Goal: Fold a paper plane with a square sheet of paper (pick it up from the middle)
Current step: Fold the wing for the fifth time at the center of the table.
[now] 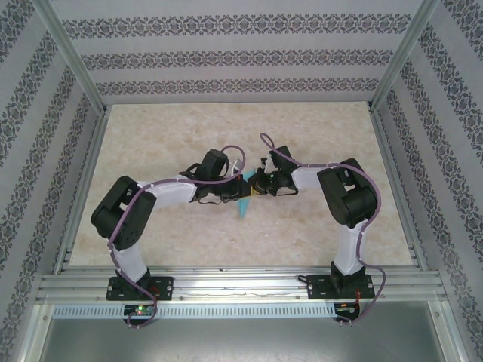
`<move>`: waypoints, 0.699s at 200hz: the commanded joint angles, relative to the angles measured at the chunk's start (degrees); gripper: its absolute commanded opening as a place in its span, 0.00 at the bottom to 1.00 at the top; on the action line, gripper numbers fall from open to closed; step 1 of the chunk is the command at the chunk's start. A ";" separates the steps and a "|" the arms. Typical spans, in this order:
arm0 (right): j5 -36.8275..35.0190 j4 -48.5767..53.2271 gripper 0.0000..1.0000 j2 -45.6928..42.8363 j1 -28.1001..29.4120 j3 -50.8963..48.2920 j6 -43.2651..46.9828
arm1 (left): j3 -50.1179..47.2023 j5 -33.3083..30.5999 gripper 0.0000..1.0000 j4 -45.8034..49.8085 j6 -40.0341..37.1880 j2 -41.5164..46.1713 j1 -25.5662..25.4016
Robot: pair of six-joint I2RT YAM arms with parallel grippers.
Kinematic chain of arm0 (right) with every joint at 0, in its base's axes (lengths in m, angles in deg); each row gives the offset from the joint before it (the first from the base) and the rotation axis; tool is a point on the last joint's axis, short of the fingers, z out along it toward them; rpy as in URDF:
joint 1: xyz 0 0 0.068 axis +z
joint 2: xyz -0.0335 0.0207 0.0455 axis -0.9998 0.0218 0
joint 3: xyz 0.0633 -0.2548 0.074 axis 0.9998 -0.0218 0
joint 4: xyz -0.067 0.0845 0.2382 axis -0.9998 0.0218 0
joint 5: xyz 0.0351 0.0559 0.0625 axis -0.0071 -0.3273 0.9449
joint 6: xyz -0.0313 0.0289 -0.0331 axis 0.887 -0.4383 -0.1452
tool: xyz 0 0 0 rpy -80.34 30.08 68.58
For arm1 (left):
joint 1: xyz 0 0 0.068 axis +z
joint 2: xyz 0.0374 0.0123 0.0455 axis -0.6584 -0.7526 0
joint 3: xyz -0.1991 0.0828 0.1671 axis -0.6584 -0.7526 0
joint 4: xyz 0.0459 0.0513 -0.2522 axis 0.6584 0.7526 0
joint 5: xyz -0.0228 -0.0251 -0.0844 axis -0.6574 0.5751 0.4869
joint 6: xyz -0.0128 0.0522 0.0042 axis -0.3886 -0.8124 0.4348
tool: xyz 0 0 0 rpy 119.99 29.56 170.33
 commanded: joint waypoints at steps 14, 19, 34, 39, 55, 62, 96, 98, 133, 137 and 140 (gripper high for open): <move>-2.03 2.34 0.10 3.64 2.64 -0.75 -0.16 | 0.87 -1.77 0.00 4.08 -1.32 -2.62 -1.13; -1.95 2.36 0.10 3.56 2.64 -0.79 -0.25 | 1.12 -1.86 0.00 4.65 -1.54 -2.84 -1.13; -2.12 2.36 0.10 3.29 2.64 -0.97 -0.17 | 1.12 -2.27 0.00 3.96 -1.45 -3.21 -1.22; -2.19 2.36 0.10 3.21 2.64 -1.06 -0.16 | 1.22 -2.09 0.00 3.50 -1.34 -3.58 -1.22; -2.04 2.27 0.10 3.24 2.62 -1.09 -0.17 | 2.41 -2.06 0.00 4.50 -1.86 -4.93 -1.28; -1.94 2.28 0.10 3.29 2.64 -1.07 -0.17 | 2.40 -2.05 0.00 3.99 -1.72 -5.43 -1.31; -1.86 2.10 0.10 3.20 2.64 -1.34 -0.17 | 1.55 -4.00 0.00 3.53 -1.76 -6.43 -1.31; -1.79 2.10 0.10 3.18 2.64 -1.40 -0.17 | 1.48 -4.15 0.00 3.59 -1.77 -6.50 -1.31; -1.59 2.01 0.10 2.76 2.60 -1.43 -0.17 | -0.18 -5.69 0.00 5.19 -2.42 -7.16 -1.48; -1.57 2.01 0.10 2.75 2.63 -1.47 -0.17 | -0.63 -5.64 0.00 4.98 -2.33 -7.01 -1.48; -1.59 2.09 0.10 2.68 2.64 -1.37 -0.17 | -1.01 -5.44 0.00 4.77 -2.22 -7.00 -1.48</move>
